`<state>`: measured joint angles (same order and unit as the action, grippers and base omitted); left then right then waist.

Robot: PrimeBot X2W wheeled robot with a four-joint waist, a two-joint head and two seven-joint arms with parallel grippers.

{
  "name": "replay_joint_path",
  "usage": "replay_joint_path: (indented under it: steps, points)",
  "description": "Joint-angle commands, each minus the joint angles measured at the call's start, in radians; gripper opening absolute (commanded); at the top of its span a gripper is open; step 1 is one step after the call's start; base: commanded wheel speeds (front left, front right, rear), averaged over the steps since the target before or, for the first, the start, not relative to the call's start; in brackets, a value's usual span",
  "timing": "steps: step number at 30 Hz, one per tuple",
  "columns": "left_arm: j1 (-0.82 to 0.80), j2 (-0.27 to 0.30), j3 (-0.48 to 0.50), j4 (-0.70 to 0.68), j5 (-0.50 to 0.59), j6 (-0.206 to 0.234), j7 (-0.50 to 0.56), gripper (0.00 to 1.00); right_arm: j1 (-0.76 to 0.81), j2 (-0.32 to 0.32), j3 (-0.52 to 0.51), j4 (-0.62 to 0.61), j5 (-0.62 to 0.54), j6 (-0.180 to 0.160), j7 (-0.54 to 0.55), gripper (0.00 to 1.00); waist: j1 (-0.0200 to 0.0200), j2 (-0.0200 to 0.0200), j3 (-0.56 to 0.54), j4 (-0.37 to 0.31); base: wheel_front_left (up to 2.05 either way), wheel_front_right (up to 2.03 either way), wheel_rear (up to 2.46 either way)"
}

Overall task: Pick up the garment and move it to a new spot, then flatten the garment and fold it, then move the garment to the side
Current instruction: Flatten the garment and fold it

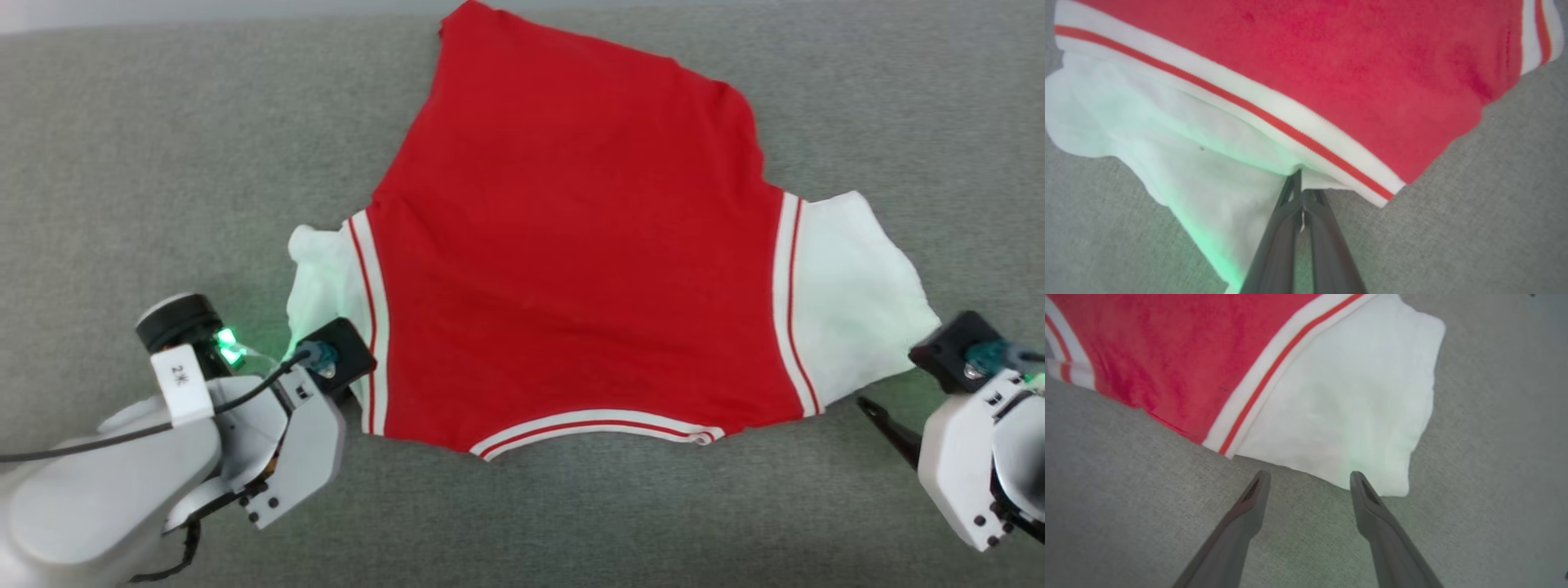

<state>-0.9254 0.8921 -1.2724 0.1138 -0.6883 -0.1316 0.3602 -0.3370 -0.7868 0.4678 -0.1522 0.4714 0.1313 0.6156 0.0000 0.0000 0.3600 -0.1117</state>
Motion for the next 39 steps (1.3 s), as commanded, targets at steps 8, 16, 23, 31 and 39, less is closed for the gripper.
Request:
replay_joint_path:
  steps: [8,16,23,31,39]
  points:
    - [-0.018,-0.065,-0.016,0.018,0.010,0.002,-0.003,0.00,-0.183,-0.060,0.231,0.123,0.075,-0.001,0.005,1.00,0.0000,0.0000,0.050,0.061,0.00,0.00,0.00]
    - [-0.036,-0.084,-0.016,0.042,-0.020,0.003,-0.027,0.00,-0.246,-0.058,0.340,0.224,0.107,-0.004,-0.030,0.18,0.0000,0.0000,0.064,0.077,0.00,0.00,0.00]
    - [-0.052,-0.096,-0.012,0.099,-0.124,0.003,-0.124,0.00,-0.272,-0.052,0.340,0.268,0.134,-0.003,-0.097,0.00,0.0000,0.0000,0.021,0.079,0.00,0.00,0.00]
    - [-0.069,-0.096,-0.007,0.165,-0.288,0.002,-0.323,0.00,-0.229,0.008,0.150,0.283,0.252,-0.001,-0.206,0.00,0.0000,0.0000,-0.072,0.090,0.00,0.00,0.00]
    - [-0.107,-0.134,0.056,0.280,-0.412,0.002,-0.499,0.00,-0.274,0.115,-0.040,0.329,0.279,-0.001,-0.261,0.00,0.0000,0.0000,-0.098,0.102,0.00,0.00,0.00]
